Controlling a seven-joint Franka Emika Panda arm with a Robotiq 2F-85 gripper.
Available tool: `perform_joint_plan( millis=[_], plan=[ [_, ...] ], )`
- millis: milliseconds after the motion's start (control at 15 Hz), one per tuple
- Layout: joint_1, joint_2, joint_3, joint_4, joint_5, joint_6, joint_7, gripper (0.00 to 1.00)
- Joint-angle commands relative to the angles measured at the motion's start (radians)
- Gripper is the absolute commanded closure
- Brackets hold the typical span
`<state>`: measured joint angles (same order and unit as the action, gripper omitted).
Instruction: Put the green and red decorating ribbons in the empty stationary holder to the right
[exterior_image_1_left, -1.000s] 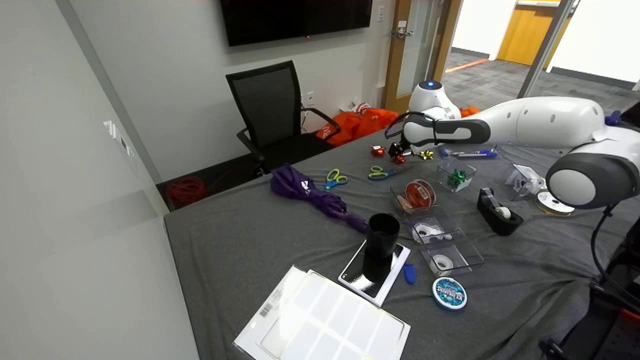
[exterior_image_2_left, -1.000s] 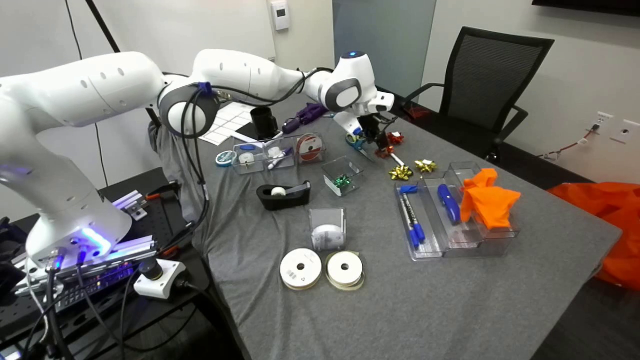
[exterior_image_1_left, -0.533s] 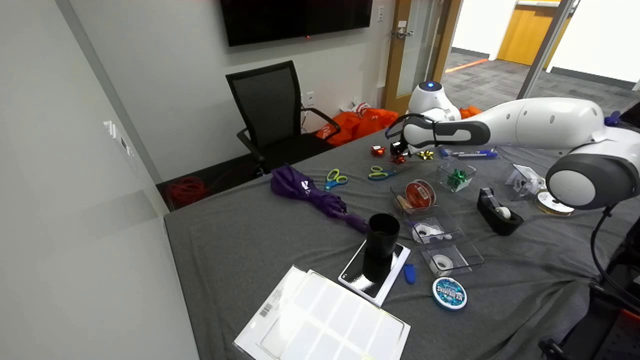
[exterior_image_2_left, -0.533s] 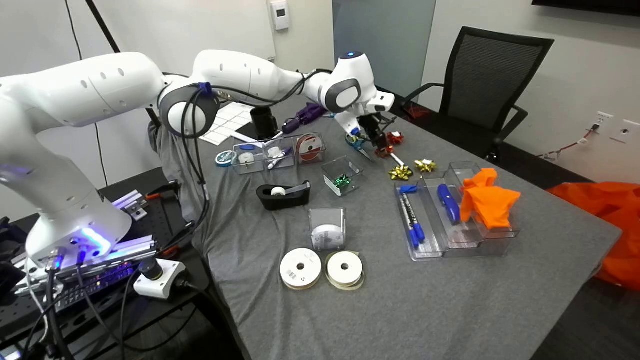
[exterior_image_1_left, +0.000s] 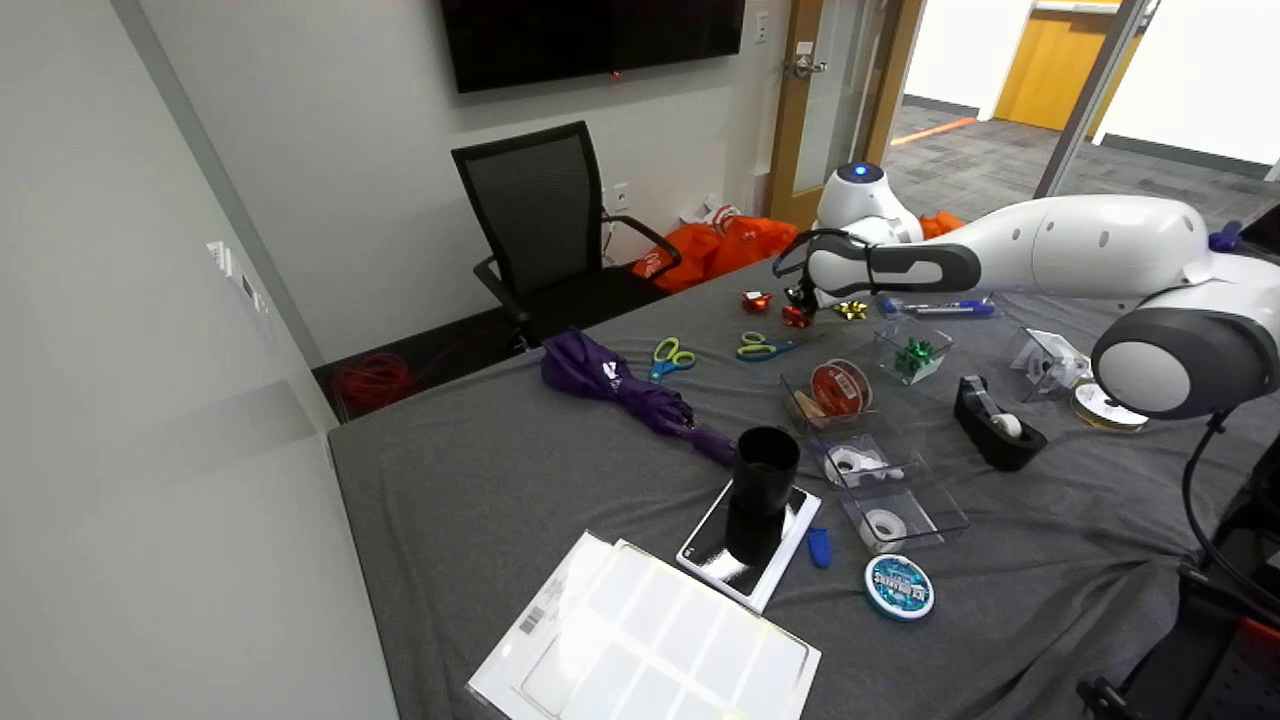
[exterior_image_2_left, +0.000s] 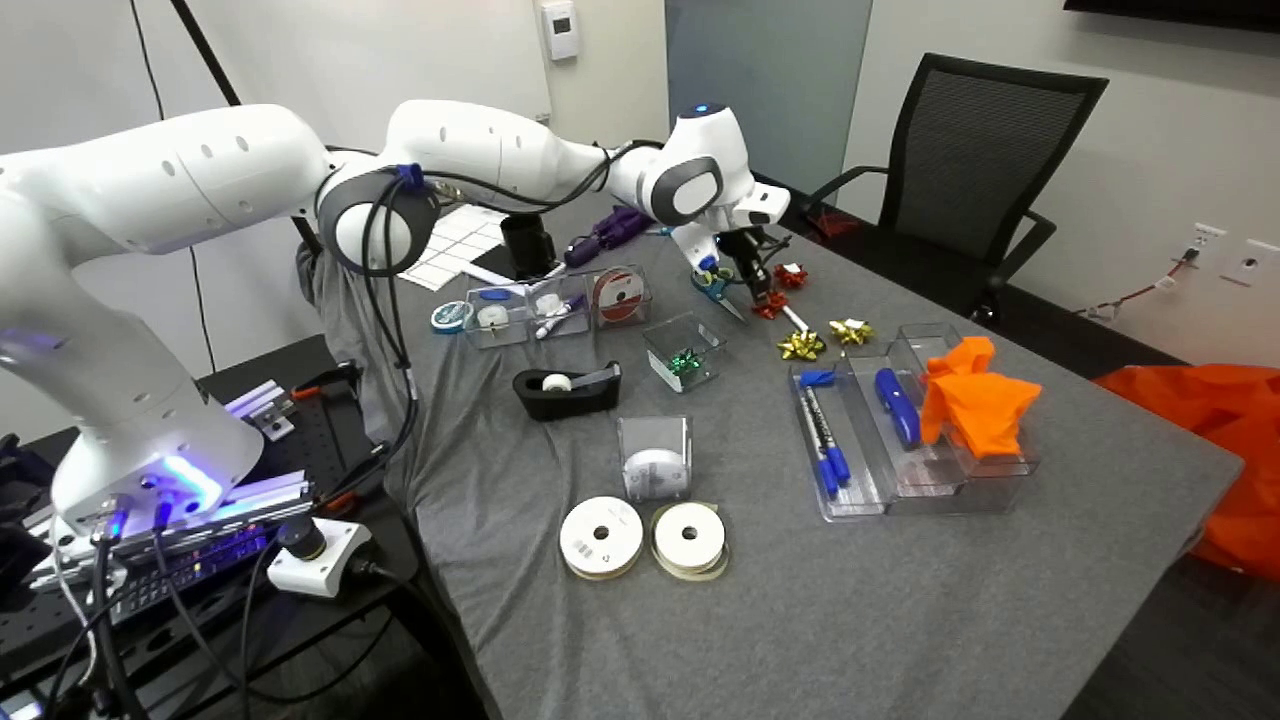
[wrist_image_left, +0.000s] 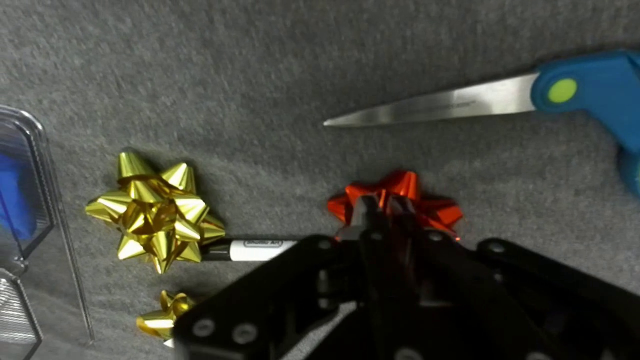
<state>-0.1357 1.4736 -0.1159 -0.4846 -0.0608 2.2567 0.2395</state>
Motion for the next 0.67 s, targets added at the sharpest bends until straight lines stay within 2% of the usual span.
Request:
perform_joint_plan(
  millis=[0, 600],
  plan=[
    [0.004, 0.0, -0.015, -0.002, -0.008, -0.012, 0.029, 1.0],
    [0.003, -0.001, 0.022, 0.055, 0.013, -0.076, -0.038, 1.0]
  ],
)
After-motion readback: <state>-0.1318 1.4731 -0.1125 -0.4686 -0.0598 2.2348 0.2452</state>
